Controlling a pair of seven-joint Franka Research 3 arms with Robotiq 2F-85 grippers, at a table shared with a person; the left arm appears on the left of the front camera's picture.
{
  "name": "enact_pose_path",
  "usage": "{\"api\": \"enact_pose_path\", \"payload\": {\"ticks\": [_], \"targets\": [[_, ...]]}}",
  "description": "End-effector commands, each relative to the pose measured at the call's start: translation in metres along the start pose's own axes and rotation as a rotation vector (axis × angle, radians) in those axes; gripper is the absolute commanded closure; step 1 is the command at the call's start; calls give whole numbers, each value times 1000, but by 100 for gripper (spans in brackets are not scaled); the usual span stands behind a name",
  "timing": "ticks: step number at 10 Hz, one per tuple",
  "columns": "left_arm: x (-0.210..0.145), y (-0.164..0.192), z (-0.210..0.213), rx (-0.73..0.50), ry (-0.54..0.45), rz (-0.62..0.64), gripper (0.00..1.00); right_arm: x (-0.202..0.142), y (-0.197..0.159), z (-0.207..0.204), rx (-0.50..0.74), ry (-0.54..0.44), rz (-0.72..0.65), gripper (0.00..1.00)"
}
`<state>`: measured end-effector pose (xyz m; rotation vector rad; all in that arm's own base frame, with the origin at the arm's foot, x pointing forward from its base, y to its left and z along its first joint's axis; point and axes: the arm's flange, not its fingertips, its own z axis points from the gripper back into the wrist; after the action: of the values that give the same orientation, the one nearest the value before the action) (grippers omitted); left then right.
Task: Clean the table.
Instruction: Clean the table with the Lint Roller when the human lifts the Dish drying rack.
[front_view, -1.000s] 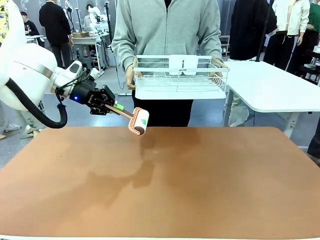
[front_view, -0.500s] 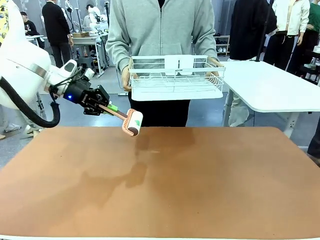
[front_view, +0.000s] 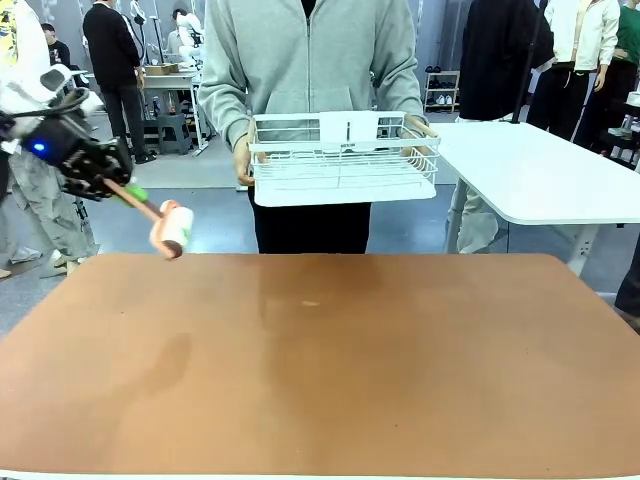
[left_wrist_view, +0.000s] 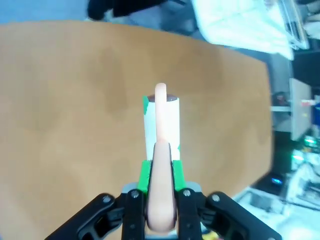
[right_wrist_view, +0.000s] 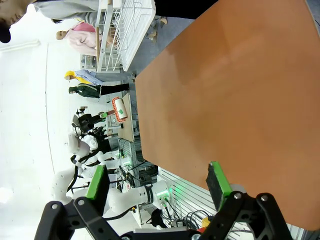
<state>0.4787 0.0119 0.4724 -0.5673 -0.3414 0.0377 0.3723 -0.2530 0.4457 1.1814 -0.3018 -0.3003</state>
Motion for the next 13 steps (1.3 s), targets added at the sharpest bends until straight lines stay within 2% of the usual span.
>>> {"api": "enact_pose_path", "payload": {"ticks": [1, 3, 6, 8, 10, 13], "targets": [[-19, -6, 14, 180, 28, 50, 79, -2, 2, 0, 10, 0, 13, 0], [-30, -6, 27, 366, 60, 57, 79, -2, 2, 0, 10, 0, 13, 0], [-30, -39, 39, 559, 91, 107, 79, -2, 2, 0, 10, 0, 13, 0], [-27, -48, 35, 597, 106, 127, 79, -2, 2, 0, 10, 0, 13, 0], [-27, -47, 31, 550, 83, 139, 79, -2, 2, 0, 10, 0, 13, 0], [-32, -48, 31, 584, 92, 116, 79, -2, 2, 0, 10, 0, 13, 0]]}}
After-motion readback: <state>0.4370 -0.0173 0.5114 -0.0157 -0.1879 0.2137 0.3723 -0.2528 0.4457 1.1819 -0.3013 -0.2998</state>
